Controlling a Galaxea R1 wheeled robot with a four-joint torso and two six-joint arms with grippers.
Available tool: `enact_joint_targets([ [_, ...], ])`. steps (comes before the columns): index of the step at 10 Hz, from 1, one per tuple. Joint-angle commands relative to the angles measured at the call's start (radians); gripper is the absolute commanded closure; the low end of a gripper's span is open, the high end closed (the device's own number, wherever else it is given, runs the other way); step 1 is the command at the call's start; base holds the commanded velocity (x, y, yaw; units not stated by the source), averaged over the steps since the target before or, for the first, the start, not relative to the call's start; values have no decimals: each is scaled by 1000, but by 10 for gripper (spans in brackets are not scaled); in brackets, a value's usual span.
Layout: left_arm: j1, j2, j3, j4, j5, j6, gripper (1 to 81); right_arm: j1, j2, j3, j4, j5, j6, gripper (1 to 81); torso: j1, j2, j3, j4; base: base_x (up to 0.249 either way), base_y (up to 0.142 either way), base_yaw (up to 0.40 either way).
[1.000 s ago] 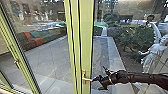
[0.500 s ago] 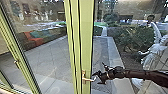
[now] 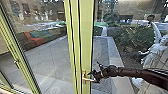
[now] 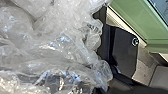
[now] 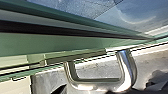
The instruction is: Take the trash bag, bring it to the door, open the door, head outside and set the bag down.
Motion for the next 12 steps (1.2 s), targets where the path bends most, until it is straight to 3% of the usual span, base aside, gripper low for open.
enact_joint_targets([
  [1,-42,-10,14,-10,78,-3,811,129,20,-33,-6,-15,5,10,0,0,0,0,0,0,0],
  [12,-42,-7,12,-15,78,-3,811,16,117,-215,-41,-5,1,10,0,0,0,0,0,0,0],
])
